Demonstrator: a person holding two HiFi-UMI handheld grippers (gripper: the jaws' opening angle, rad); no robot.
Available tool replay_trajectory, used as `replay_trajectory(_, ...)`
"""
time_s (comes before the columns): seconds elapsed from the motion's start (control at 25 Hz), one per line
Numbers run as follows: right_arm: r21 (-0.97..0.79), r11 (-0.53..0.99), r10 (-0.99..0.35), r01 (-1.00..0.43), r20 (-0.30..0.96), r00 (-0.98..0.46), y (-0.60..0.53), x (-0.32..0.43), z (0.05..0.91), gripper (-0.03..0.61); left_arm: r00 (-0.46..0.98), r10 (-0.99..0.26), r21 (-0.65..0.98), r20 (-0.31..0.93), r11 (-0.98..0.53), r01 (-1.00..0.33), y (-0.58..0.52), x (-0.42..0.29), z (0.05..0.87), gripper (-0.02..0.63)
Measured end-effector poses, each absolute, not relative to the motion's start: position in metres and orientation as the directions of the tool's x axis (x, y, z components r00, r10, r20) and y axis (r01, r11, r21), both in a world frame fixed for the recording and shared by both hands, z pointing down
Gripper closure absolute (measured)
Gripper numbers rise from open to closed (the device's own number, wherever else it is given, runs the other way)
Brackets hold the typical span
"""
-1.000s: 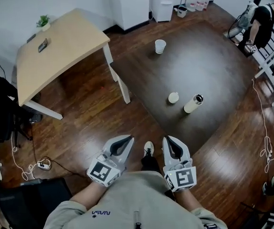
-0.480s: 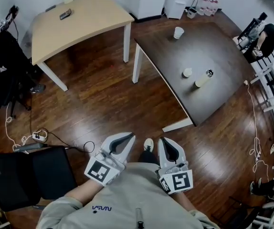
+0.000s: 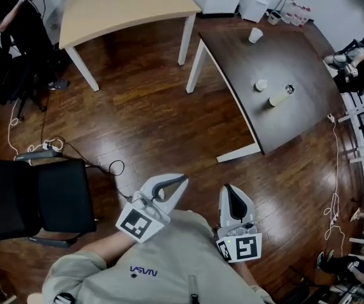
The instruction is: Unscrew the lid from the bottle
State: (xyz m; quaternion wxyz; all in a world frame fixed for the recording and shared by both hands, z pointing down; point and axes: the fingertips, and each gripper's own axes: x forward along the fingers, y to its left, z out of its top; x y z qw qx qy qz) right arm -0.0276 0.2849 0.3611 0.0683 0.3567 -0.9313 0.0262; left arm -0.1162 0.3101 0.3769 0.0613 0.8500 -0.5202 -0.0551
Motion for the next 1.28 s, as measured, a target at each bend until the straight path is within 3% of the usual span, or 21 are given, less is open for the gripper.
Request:
replay_trajectory(0.36, -0.036, 0.737, -0.662, -0.674, 0.158, -0.732, 0.327, 0.039, 0.381, 0.578, 0.531, -0.843, 0.082, 0.086, -0.525, -0.847, 0.349, -0.026, 0.391, 0.612)
replay_trajectory(0.56, -0.009, 0.772, -0.624, -0.635, 0.171, -0.762, 0.341, 0.072, 0.397, 0.580, 0.501, -0.858, 0.108, 0.115, -0.491, -0.865, 0.373, 0.007, 0.403, 0.611)
replay_trajectory(0.84, -0.036, 0.806, -0.579, -0.590, 0.156, -0.800, 0.349, 0.080, 0.406, 0.580, 0.411, -0.907, 0.135, 0.088, -0.398, -0.907, 0.380, 0.013, 0.410, 0.612)
replay_trajectory(1.28, -0.016, 0.812, -0.574, -0.583, 0.154, -0.804, 0.345, 0.087, 0.406, 0.580, 0.413, -0.908, 0.119, 0.071, -0.403, -0.907, 0.378, 0.020, 0.413, 0.612)
